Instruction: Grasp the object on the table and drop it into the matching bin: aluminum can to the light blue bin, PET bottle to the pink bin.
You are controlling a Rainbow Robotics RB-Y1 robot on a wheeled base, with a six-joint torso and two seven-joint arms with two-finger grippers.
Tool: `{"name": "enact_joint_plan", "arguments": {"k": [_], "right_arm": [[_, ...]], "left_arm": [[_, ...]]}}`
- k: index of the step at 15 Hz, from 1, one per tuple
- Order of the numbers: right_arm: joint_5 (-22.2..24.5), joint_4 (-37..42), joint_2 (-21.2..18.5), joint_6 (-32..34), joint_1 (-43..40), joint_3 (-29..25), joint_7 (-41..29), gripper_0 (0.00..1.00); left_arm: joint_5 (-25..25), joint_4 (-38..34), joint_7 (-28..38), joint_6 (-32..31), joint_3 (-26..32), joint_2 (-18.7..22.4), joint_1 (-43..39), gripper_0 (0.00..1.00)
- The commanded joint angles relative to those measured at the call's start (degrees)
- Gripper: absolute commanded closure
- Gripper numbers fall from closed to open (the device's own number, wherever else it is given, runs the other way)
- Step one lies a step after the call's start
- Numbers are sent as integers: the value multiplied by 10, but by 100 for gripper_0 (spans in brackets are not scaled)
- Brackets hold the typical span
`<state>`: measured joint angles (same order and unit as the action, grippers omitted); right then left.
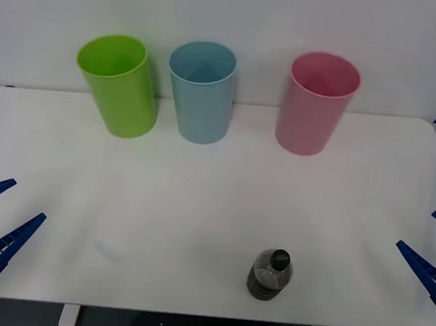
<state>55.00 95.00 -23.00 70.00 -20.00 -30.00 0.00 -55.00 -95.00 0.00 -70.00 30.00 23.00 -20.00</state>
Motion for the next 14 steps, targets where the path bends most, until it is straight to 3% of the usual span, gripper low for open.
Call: {"name": "enact_joint_plan", "arguments": {"k": [1, 6, 14], "right_arm": [[0, 0, 0, 0, 0, 0, 0, 0], [-9, 0, 0, -18, -16, -5, -2, 0], [-9, 0, -51, 15, -43, 36, 20, 0]], "left_arm": [[0, 0, 0, 0, 0, 0, 0, 0], [0, 0, 0, 0, 0, 0, 0, 0], [0, 0, 0, 0, 0, 0, 0, 0]]}}
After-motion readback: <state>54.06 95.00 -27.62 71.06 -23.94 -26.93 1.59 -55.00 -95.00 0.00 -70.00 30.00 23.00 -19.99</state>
